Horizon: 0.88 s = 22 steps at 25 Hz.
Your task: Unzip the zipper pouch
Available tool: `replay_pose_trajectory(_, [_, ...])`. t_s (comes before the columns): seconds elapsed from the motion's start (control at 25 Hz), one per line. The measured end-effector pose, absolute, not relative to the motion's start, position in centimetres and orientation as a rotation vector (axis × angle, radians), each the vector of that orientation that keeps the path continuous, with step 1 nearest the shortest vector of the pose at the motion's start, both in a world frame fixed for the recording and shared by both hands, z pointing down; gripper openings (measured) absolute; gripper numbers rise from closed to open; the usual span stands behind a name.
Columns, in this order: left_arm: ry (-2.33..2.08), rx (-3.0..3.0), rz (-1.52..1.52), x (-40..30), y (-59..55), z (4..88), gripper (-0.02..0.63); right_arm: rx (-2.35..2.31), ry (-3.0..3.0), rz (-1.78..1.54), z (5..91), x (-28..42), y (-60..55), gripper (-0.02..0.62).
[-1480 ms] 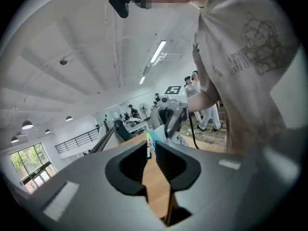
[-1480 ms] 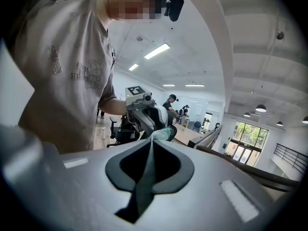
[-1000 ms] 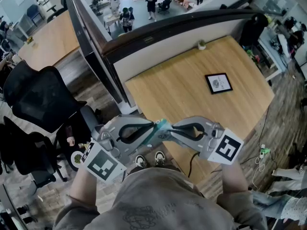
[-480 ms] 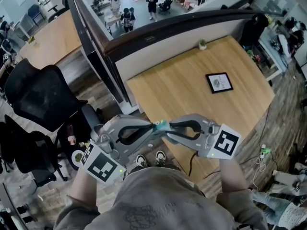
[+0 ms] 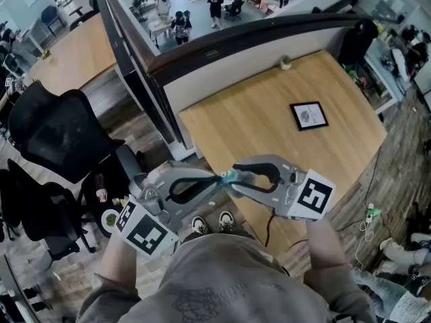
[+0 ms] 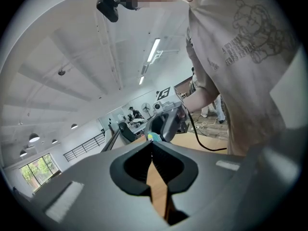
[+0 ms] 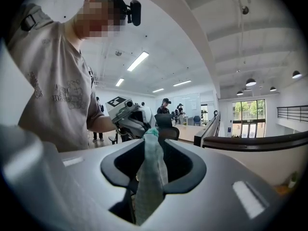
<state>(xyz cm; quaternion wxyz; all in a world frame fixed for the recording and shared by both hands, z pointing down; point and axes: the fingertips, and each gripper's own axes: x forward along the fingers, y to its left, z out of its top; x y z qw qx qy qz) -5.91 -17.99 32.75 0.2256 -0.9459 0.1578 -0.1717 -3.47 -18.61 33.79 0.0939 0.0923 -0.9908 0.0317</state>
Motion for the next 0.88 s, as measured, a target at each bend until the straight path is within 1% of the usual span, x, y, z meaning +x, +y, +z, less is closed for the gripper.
replay_pose_trajectory(0.24, [0.425, -2.618, -0.486, -5.5, -18.1, 33.2, 0.003, 0.245, -2.942, 0.077, 33.7, -3.6, -18.4, 0.1])
replay_pose_trajectory(0.36, [0.424, -2.649, -0.466, -5.4, -18.1, 33.1, 0.003, 0.262, -2.946, 0.071, 33.5, -3.3, -18.5, 0.055])
replay_pose_trajectory(0.44, [0.432, -2.67, -0.445, -5.3, -18.3, 32.9, 0.003, 0.289, -2.964, 0.094, 33.3, -2.9, -18.9, 0.043])
replay_pose_trajectory(0.88, [0.485, -2.708, -0.395, -6.1, -19.8, 32.5, 0.002, 0.488, -3.07, 0.177, 31.3, 0.9, -22.0, 0.035])
